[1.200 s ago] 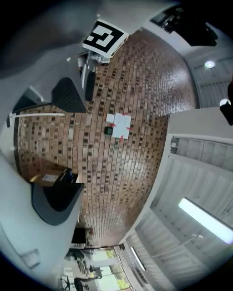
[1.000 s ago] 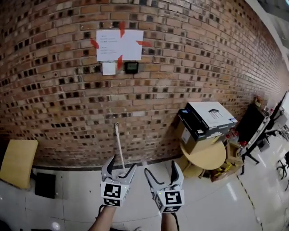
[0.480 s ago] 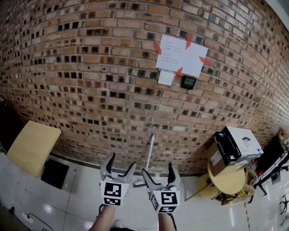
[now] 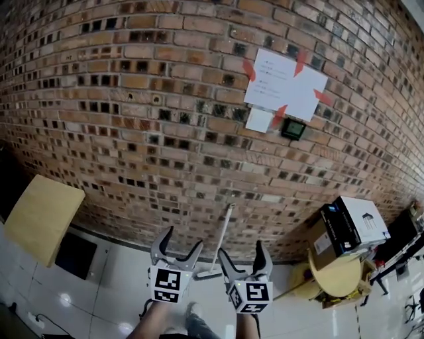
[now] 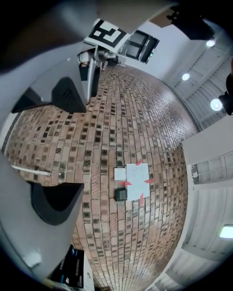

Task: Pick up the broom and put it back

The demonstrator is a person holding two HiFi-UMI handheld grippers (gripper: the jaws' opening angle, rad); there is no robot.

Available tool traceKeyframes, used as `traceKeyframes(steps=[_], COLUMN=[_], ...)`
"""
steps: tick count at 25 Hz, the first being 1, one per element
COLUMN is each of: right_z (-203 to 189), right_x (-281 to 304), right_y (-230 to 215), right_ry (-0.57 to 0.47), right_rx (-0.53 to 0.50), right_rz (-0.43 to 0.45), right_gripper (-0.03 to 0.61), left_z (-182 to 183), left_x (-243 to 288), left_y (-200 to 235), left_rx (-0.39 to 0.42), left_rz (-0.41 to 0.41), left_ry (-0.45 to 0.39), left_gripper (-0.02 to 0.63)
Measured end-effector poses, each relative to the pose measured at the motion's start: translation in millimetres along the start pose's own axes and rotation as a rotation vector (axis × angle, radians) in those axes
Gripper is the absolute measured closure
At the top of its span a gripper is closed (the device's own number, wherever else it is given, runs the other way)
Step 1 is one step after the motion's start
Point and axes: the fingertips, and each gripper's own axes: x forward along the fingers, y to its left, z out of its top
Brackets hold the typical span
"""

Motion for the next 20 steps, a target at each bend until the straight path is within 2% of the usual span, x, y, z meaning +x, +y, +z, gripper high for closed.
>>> traceKeyframes(steps=[3, 5, 8, 9, 14, 18, 20], right_z=[5.7, 14.1, 34.6, 38.7, 17.8, 6.0, 9.1], right_x=[45.8, 77.5, 117.2, 127.4, 163.4, 189.1, 202.3], right_y=[-9.6, -14.1, -20.0, -23.6, -30.0, -32.8, -38.0], right_ry=[-0.032, -0.052, -0.087, -0.093, -0.046, -0.035, -0.054], right_rx=[0.016, 0.02, 0.006, 0.004, 0.031, 0.034, 0.029], right_rz=[0.05, 0.103, 0.159, 0.169, 0.221, 0.232, 0.223], right_gripper=[0.097, 0.098, 0.098, 0.098, 0.098, 0.115, 0.168], left_z=[4.6, 17.2, 45.5, 51.0, 33.7, 18.6, 21.5], left_x=[36.6, 59.4, 80.9, 87.3, 108.2, 135.7, 147.9], left_y=[11.0, 17.7, 41.2, 48.7, 77.6, 92.0, 98.0], left_rx=[-0.001, -0.029, -0.042, -0.042, 0.002, 0.022, 0.031], left_rz=[0.009, 0.018, 0.106, 0.13, 0.226, 0.224, 0.213], left_ry=[-0.004, -0.046, -0.147, -0.16, -0.092, -0.049, -0.061], left_gripper=[0.25, 0.253, 0.31, 0.31, 0.31, 0.293, 0.293])
